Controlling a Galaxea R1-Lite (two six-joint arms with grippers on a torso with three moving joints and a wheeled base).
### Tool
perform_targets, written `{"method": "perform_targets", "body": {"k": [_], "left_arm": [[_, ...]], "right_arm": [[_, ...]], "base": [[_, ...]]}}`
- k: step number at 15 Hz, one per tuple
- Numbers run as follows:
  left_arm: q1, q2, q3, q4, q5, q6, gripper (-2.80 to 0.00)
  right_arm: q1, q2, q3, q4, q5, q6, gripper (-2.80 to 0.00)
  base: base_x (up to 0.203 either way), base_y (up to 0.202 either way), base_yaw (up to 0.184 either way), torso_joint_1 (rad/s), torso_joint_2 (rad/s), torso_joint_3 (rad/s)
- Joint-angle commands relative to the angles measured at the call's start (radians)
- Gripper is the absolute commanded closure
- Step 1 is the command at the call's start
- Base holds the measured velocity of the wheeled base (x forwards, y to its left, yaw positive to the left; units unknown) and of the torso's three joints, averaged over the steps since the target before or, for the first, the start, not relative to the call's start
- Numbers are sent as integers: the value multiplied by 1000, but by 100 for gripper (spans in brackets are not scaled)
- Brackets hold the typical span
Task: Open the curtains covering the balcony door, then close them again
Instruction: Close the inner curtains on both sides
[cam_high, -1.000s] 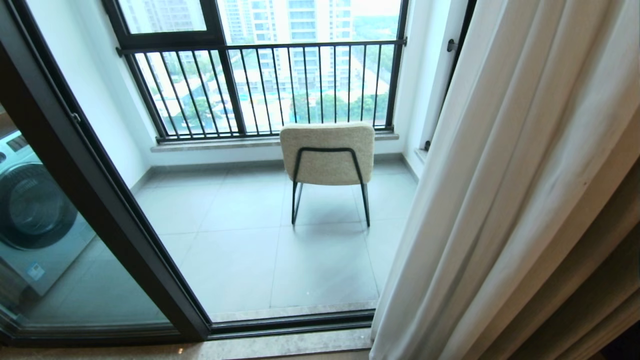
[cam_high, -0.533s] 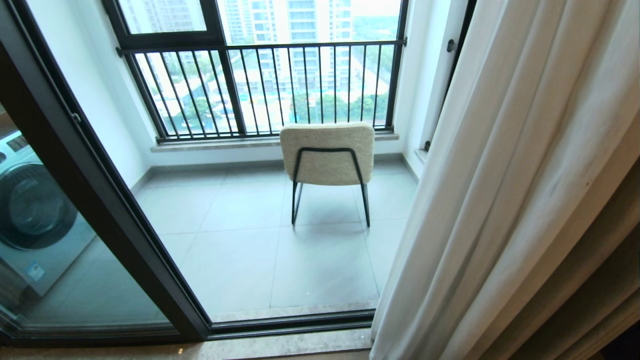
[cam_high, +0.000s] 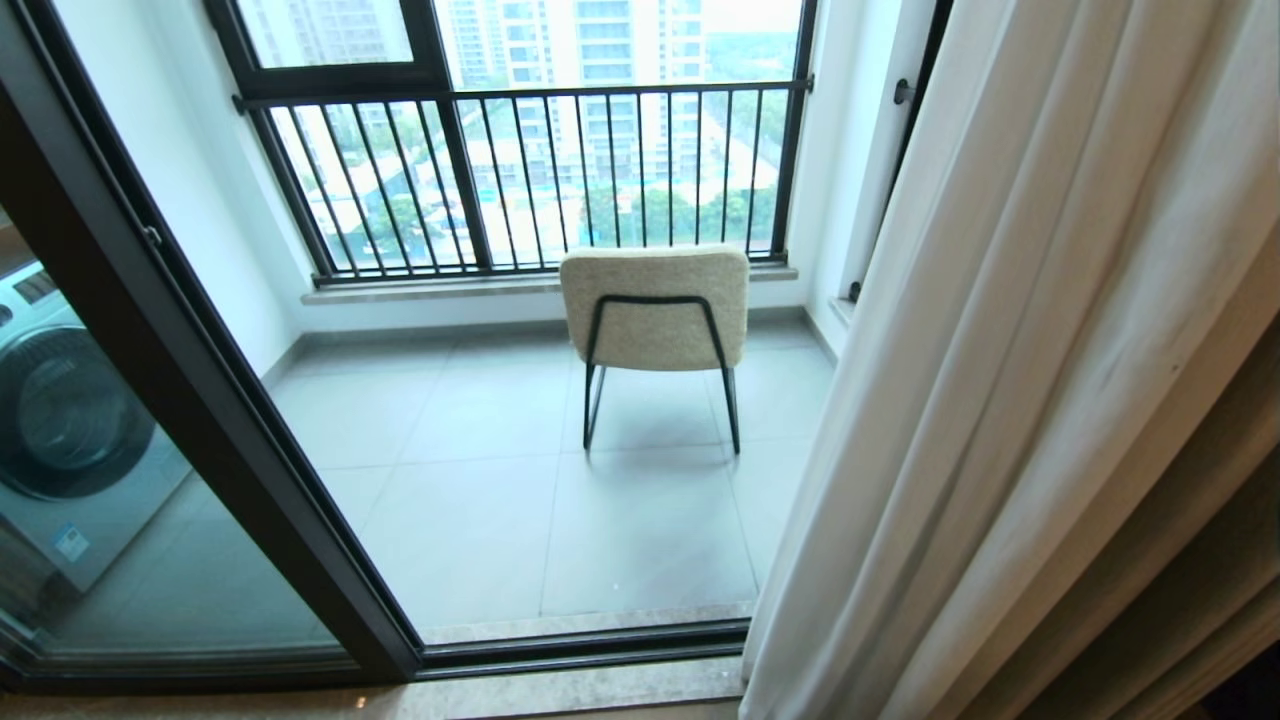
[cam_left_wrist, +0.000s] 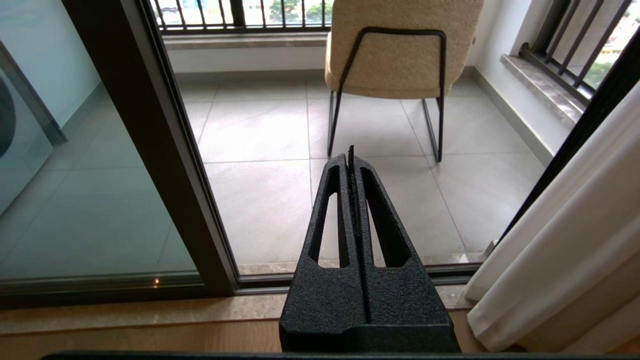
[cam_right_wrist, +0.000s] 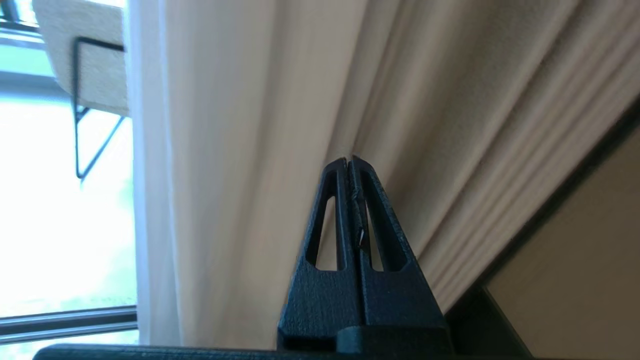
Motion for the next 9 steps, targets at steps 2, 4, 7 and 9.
{"method": "perform_targets", "body": {"k": [2, 4, 7, 9], "left_arm": [[0, 0, 0, 0, 0, -1, 0], [0, 0, 0, 0, 0, -1, 0], [0, 0, 0, 0, 0, 0, 0], [0, 0, 0, 0, 0, 0, 0]], "right_arm": [[-28, -25, 4, 49, 92, 0, 0], [-34, -44, 4, 120, 110, 41, 0], [-29, -177, 4, 209, 155, 86, 0], [-25, -211, 4, 260, 213, 116, 0]], "base": [[0, 0, 0, 0, 0, 0], [0, 0, 0, 0, 0, 0], [0, 0, 0, 0, 0, 0], [0, 0, 0, 0, 0, 0]]}}
